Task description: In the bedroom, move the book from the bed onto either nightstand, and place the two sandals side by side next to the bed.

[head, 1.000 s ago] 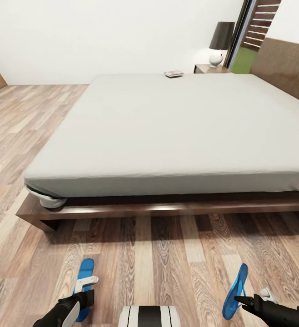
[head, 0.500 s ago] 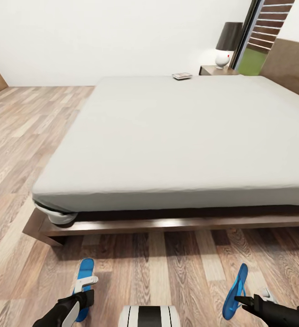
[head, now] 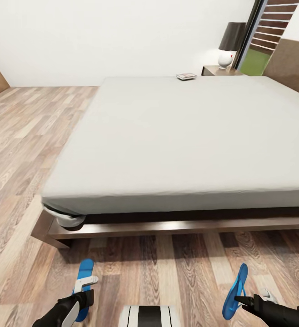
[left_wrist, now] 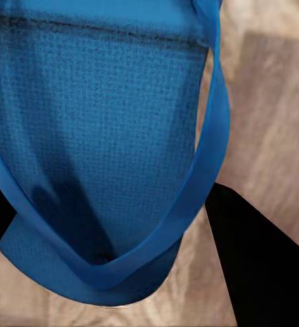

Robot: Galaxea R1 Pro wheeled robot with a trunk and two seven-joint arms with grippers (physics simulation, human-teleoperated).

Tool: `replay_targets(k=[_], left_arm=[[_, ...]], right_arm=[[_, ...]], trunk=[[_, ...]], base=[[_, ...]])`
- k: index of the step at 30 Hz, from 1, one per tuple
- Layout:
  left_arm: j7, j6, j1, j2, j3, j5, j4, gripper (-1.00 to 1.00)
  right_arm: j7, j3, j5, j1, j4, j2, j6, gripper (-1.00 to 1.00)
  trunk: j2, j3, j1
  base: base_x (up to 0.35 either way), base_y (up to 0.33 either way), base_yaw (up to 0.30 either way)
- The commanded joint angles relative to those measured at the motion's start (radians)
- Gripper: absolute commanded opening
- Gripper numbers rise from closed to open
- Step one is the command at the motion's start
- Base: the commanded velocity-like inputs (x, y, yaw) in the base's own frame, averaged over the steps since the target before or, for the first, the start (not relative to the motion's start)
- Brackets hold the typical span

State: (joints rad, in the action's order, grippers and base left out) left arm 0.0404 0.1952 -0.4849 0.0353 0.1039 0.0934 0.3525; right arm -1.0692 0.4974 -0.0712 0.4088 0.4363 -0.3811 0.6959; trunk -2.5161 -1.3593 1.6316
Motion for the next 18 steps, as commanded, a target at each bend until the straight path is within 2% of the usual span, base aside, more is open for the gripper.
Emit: replay_targets(k=[1,5,9,13,18], left_arm=[[0.001,0.006,0.0,-0.001,0.0,0.009,0.001,-1.0],[0.001,0.005,0.0,0.0,0.0,0.009,0.002,-1.0],[0.001,-0.001,0.0,-0.001,-0.001,0.007,0.001,-1.0],[0.001,-0.023,0.0,0.0,-0.001,0.006,0.0,-1.0],[0.001,-0.026,0.0,-0.002,-0.001,0.009,0.0,-1.0]], right_arm=[[-0.006,0.007,-0.007,0.001,0.001,0.001,0.008,-1.0],[-0.006,0.007,-0.007,0.001,0.001,0.001,0.008,-1.0],[-0.006,0.007,-0.007,0.001,0.001,0.0,0.008,-1.0],[-0.006,0.007,-0.007,0.001,0.001,0.001,0.008,-1.0],[-0.006,0.007,-0.007,0.001,0.001,0.001,0.008,-1.0]], trunk=[[0.0,-0.001,0.0],[0.0,-0.001,0.0],[0.0,-0.001,0.0],[0.0,-0.001,0.0],[0.0,-0.001,0.0]], base=[[0.095,0.261,0.0],[0.088,0.149,0.0],[0.032,0.024,0.0],[0.221,0.035,0.0],[0.044,0.005,0.0]])
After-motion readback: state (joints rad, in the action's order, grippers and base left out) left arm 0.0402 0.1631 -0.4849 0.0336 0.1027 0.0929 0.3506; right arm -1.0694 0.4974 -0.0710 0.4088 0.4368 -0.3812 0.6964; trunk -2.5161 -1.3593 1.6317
